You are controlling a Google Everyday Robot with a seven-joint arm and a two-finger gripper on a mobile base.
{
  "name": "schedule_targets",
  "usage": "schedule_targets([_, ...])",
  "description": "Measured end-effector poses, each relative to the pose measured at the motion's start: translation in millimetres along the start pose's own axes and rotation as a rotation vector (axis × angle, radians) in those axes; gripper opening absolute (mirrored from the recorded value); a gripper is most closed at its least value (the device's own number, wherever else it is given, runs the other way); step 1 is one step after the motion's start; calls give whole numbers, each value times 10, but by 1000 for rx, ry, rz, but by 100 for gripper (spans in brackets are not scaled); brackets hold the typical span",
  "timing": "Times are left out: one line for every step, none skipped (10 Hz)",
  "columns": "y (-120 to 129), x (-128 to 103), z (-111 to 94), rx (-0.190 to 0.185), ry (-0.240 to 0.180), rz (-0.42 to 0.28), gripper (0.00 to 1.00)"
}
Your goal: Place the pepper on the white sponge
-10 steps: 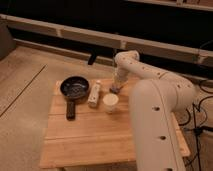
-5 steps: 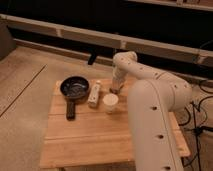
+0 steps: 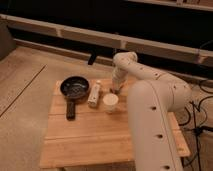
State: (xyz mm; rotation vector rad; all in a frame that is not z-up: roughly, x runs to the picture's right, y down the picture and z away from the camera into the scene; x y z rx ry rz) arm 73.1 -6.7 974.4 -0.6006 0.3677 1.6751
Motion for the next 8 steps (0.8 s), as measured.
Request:
schedule_targets([-7, 0, 1, 0, 1, 2, 80])
schedule_targets([-11, 2, 3, -1, 2, 4, 80])
schedule_targets([-14, 2, 3, -1, 3, 5, 80])
schedule_targets([-15, 0, -3, -3, 2, 7, 80])
schedule_targets([17, -25, -53, -13, -9, 7, 80])
schedule_targets([52, -47, -104, -21, -20, 4, 80])
schedule_targets([131, -81, -215, -41, -39, -11, 80])
schedule_targets([220, -88, -317, -61, -52, -32, 80])
